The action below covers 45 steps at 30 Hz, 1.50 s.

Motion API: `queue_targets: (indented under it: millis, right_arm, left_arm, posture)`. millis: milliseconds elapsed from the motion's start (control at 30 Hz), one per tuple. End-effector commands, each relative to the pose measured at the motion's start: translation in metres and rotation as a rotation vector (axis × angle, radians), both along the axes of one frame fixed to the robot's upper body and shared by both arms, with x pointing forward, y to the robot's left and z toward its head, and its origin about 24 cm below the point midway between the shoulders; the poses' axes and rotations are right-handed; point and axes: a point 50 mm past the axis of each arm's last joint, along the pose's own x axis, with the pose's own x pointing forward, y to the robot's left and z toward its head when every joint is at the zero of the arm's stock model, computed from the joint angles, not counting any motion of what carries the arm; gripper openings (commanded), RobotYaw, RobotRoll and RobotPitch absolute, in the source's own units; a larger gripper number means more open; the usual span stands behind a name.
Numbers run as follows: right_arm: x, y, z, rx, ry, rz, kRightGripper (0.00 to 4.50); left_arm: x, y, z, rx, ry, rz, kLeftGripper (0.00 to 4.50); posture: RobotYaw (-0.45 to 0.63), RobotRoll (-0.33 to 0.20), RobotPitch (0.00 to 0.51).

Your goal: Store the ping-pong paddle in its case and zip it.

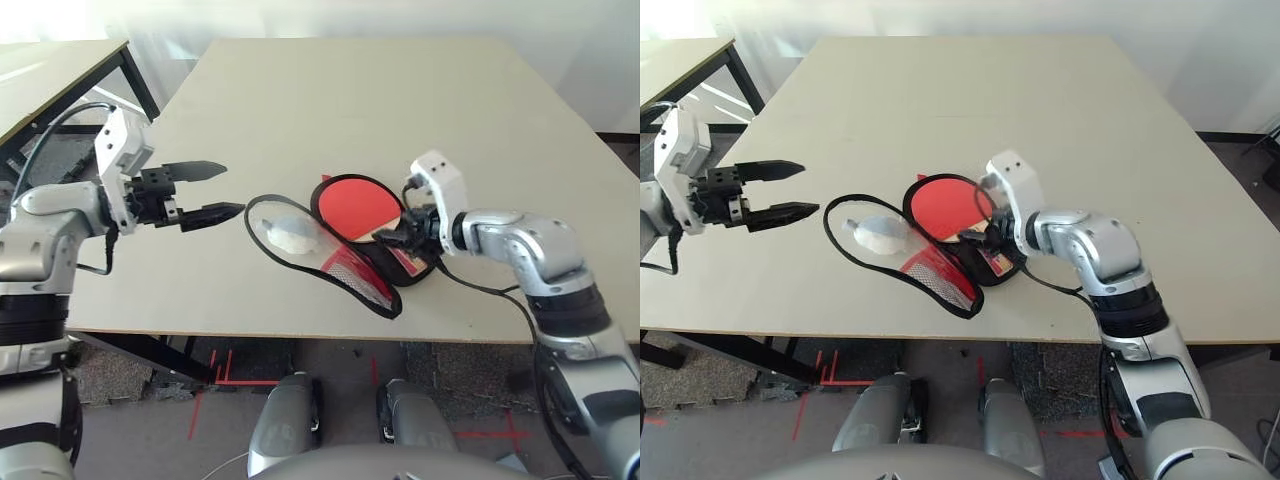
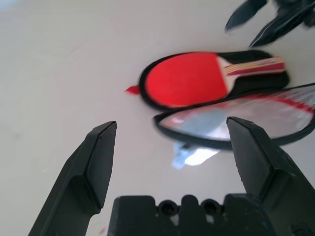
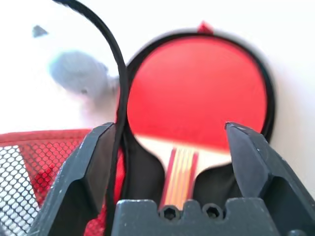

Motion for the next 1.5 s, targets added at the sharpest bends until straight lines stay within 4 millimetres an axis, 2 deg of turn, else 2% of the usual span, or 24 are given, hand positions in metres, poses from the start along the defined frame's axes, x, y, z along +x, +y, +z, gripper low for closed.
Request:
queue_targets:
  millis: [33, 167, 367, 600, 833, 967, 1067, 1133, 1200, 1333, 1500]
  right_arm:
    - [0.005, -0.018, 0.012, -0.006, -0.139, 0.006, 4.48]
    - [0.013, -0.039, 0.024, -0.01, -0.249, -0.013, 4.48]
    - [0.018, -0.06, 0.034, 0.004, -0.37, -0.031, 4.48]
    - [0.024, -0.073, 0.031, -0.013, -0.379, -0.118, 4.48]
    - [0.024, -0.079, 0.029, -0.001, -0.372, -0.165, 4.48]
    - [0.02, -0.081, 0.025, 0.003, -0.337, -0.183, 4.48]
    - [0.017, -0.083, 0.019, 0.015, -0.305, -0.208, 4.48]
    - [0.014, -0.083, 0.011, 0.071, -0.218, -0.221, 4.48]
    - [0.011, -0.083, 0.005, 0.121, -0.125, -0.227, 4.48]
    - [-0.001, -0.081, -0.004, 0.156, -0.035, -0.213, 4.48]
    - [-0.016, -0.082, -0.021, 0.234, 0.094, -0.2, 4.48]
  left_arm:
    - [-0.004, 0.011, 0.0, 0.043, 0.019, 0.017, 4.5]
    - [-0.01, 0.015, -0.009, 0.067, 0.091, 0.009, 4.5]
    - [-0.018, 0.0, -0.032, 0.071, 0.162, -0.042, 4.5]
    - [-0.016, -0.044, -0.057, -0.004, 0.21, -0.137, 4.5]
    - [0.007, -0.092, -0.044, -0.087, 0.125, -0.264, 4.5]
    - [0.024, -0.125, -0.04, -0.13, 0.078, -0.351, 4.5]
    - [0.034, -0.16, -0.042, -0.175, 0.045, -0.415, 4.5]
    - [0.041, -0.183, -0.043, -0.217, 0.005, -0.447, 4.5]
    - [0.043, -0.196, -0.044, -0.225, -0.009, -0.477, 4.5]
    - [0.045, -0.207, -0.046, -0.22, -0.008, -0.515, 4.5]
    - [0.047, -0.204, -0.05, -0.205, 0.01, -0.515, 4.5]
  posture:
    - [0.14, 0.0, 0.046]
    - [0.14, 0.0, 0.045]
    - [0.13, 0.0, 0.041]
    - [0.12, 0.0, 0.041]
    - [0.08, 0.0, 0.045]
    - [0.06, 0.0, 0.042]
    - [0.05, 0.0, 0.038]
    - [0.03, 0.0, 0.036]
    - [0.02, 0.0, 0.039]
    - [0.01, 0.0, 0.042]
    - [0.01, 0.0, 0.05]
